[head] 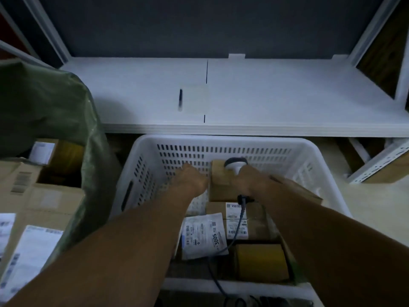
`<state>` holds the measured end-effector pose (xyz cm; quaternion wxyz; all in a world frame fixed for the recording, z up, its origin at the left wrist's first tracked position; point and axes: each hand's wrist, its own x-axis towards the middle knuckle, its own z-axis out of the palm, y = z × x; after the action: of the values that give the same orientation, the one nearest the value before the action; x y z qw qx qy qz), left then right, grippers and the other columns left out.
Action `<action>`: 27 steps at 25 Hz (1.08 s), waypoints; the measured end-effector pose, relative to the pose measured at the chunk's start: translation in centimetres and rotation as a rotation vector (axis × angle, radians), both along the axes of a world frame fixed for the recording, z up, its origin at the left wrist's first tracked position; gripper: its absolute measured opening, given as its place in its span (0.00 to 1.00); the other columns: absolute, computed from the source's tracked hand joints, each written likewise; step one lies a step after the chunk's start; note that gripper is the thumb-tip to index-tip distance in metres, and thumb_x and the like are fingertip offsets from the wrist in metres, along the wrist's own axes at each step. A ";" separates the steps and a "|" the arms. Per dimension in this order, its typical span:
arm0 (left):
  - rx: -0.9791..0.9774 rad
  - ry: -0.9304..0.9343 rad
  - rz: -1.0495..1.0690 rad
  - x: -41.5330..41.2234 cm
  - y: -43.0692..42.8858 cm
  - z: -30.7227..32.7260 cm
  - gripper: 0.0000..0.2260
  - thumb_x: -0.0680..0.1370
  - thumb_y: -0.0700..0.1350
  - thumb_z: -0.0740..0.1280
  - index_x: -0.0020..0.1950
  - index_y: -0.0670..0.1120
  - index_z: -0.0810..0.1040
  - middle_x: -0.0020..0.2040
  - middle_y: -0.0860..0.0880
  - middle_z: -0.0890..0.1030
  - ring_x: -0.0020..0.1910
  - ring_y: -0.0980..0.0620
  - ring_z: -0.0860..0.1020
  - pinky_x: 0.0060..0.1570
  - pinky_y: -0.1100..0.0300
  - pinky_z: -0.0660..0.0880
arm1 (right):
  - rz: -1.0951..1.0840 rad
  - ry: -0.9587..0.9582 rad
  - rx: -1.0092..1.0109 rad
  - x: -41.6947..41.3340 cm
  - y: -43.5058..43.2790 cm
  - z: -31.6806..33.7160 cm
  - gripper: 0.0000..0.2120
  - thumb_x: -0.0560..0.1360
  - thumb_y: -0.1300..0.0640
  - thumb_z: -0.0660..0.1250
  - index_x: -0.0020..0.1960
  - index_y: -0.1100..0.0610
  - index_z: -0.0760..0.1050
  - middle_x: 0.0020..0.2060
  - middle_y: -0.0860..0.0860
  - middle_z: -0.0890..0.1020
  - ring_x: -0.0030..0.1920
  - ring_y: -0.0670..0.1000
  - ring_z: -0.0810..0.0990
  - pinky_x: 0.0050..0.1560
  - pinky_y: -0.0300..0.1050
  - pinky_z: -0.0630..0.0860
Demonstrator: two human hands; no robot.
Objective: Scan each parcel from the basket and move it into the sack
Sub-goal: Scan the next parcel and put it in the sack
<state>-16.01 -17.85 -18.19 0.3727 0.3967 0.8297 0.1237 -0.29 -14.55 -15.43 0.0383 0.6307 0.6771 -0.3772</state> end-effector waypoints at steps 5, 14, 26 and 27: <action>-0.038 -0.048 0.061 -1.0 1.8 -5.6 0.31 0.73 0.50 0.67 0.72 0.36 0.68 0.67 0.35 0.76 0.65 0.33 0.76 0.64 0.40 0.75 | -0.187 -0.040 0.080 -0.4 2.8 -6.7 0.26 0.76 0.53 0.59 0.75 0.52 0.68 0.66 0.59 0.75 0.58 0.60 0.78 0.49 0.50 0.77; -0.046 -0.164 0.147 0.3 2.6 -11.1 0.42 0.66 0.52 0.66 0.77 0.37 0.62 0.73 0.35 0.70 0.69 0.33 0.72 0.67 0.37 0.72 | -0.380 -0.041 0.026 -1.0 2.7 -9.6 0.28 0.82 0.60 0.63 0.79 0.60 0.57 0.69 0.61 0.74 0.68 0.62 0.75 0.66 0.56 0.74; -0.019 -0.076 0.072 2.2 1.1 -7.7 0.31 0.76 0.44 0.67 0.77 0.39 0.61 0.74 0.36 0.68 0.70 0.35 0.70 0.69 0.41 0.71 | -0.440 0.205 0.107 0.9 1.2 -6.1 0.20 0.83 0.57 0.63 0.71 0.63 0.67 0.64 0.61 0.77 0.62 0.62 0.78 0.50 0.50 0.74; -0.010 -0.075 0.056 3.0 0.8 -7.1 0.31 0.77 0.43 0.66 0.78 0.39 0.60 0.75 0.36 0.66 0.71 0.36 0.69 0.70 0.43 0.70 | -0.472 0.240 0.125 2.0 1.0 -5.0 0.19 0.82 0.56 0.64 0.70 0.63 0.68 0.62 0.61 0.78 0.60 0.62 0.79 0.49 0.50 0.75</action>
<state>-13.06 -17.01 -25.24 0.4021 0.3664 0.8266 0.1445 1.67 -13.57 -20.47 -0.1702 0.7230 0.5328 -0.4055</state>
